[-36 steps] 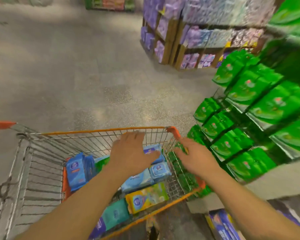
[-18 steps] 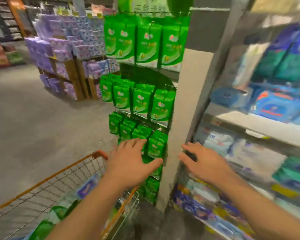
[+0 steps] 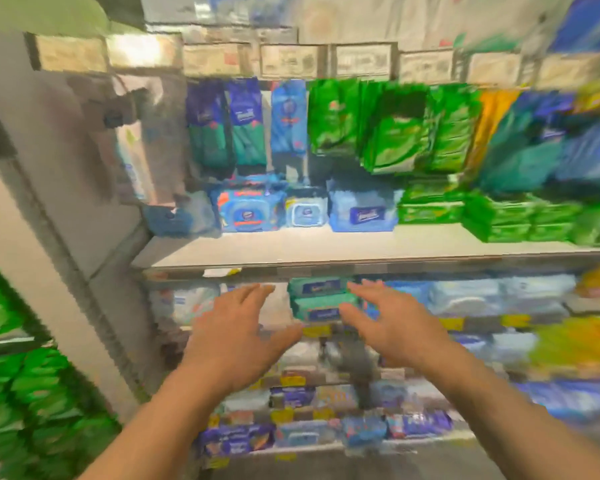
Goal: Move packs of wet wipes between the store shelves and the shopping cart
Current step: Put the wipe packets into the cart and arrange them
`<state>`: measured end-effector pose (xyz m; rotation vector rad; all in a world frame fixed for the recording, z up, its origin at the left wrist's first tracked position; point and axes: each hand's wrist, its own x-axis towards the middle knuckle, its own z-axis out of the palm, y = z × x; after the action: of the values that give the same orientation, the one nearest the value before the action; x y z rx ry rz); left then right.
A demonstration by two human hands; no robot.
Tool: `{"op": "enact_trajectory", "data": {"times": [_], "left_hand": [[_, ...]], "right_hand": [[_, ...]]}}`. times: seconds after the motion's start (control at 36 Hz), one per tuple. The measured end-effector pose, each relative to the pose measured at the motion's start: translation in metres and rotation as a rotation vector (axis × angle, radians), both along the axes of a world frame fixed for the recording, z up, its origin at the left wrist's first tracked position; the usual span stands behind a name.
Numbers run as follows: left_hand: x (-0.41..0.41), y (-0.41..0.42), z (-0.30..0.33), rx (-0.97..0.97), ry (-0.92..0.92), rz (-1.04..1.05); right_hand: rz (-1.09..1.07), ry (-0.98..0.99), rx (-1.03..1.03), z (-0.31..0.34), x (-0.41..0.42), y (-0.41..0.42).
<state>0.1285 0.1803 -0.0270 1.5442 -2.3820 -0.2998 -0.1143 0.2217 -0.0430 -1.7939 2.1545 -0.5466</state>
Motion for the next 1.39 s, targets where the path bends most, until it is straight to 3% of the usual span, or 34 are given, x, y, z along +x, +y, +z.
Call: {"op": "enact_trajectory", "data": {"times": [0.36,0.56,0.78,1.14,1.28,1.39], "left_hand": [[-0.161,-0.025,0.027,-0.004,0.079,-0.303],[-0.236,-0.056,0.021,-0.081,0.243,-0.417],[-0.316,-0.105,0.029,0.04,0.225,-0.538],[-0.419,-0.148,0.037,-0.008,0.334,-0.595],[-0.459,-0.16,0.04,-0.03,0.289,-0.547],[-0.49,-0.165,0.044,-0.004,0.364,-0.426]], "right_hand": [[-0.294,-0.063,-0.041,0.023,-0.147,0.047],[-0.415,-0.046,-0.037,0.02,-0.203,0.045],[-0.479,-0.028,-0.088,0.029,-0.261,0.016],[-0.551,-0.084,-0.231,0.051,-0.349,-0.016],[-0.511,-0.047,-0.224,0.059,-0.391,-0.04],[-0.469,-0.11,-0.296,0.062,-0.424,-0.06]]}}
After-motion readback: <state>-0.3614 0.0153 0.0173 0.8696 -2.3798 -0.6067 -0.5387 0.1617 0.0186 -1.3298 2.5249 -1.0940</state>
